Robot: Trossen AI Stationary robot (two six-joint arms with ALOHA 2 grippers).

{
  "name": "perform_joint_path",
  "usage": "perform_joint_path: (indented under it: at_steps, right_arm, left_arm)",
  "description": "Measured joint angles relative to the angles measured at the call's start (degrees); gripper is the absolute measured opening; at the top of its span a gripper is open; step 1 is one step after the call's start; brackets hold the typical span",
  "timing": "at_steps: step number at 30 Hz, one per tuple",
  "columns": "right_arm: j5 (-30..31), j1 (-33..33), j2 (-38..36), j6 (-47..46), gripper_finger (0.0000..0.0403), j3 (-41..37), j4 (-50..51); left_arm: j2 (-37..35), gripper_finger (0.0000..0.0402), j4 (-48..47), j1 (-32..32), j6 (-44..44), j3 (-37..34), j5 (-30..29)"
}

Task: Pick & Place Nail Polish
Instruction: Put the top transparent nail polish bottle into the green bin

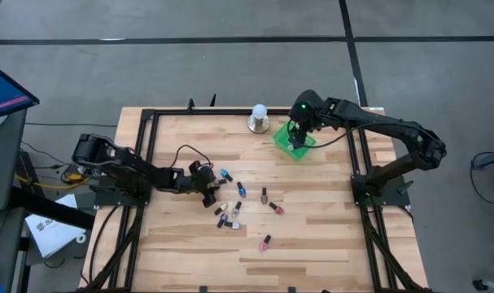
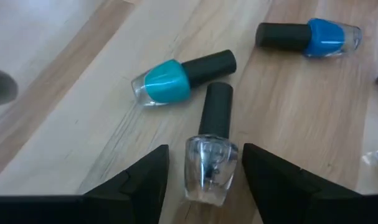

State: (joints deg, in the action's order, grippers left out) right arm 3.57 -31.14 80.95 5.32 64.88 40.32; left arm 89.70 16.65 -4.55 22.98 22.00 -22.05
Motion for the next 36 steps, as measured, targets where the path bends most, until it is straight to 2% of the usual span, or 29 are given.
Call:
perform_joint_path:
  at_steps: [6, 12, 17, 20, 25, 30, 36]
  right_arm:
    - [-1.0, 0.0, 0.0, 0.0, 0.0221, 0.0, 0.0]
    - [-2.6, 0.0, 0.0, 0.0, 0.0221, 0.0, 0.0]
    - [-12.5, 0.0, 0.0, -2.1, 0.0221, 0.0, -2.9]
    - [-19.4, 0.9, 0.0, -3.8, 0.0221, 0.0, -7.3]
    - [-27.0, 5.0, 0.0, -3.8, 0.0221, 0.0, -17.8]
    - [-29.7, 10.5, 0.0, -0.8, 0.0221, 0.0, -30.1]
    - [-29.7, 15.1, 0.0, 1.3, 0.0221, 0.0, -42.2]
  left_arm:
    - [-0.3, 0.0105, -0.8, 0.1, 1.1, 0.0, 0.2]
    - [-0.6, 0.0100, -1.0, 0.1, 2.6, -0.1, 1.0]
    - [-6.2, 0.0100, -3.3, 0.1, 6.0, 0.0, 1.8]
    - [-12.2, 0.0100, -1.1, 0.4, 5.5, 1.5, -0.1]
    - [-21.5, 0.0100, 3.1, 2.2, 2.6, 2.9, -1.0]
    - [-27.1, 0.0100, 14.1, 5.5, 2.8, 3.0, 8.7]
    - [-28.0, 0.0100, 25.7, 6.9, 6.1, 3.1, 19.7]
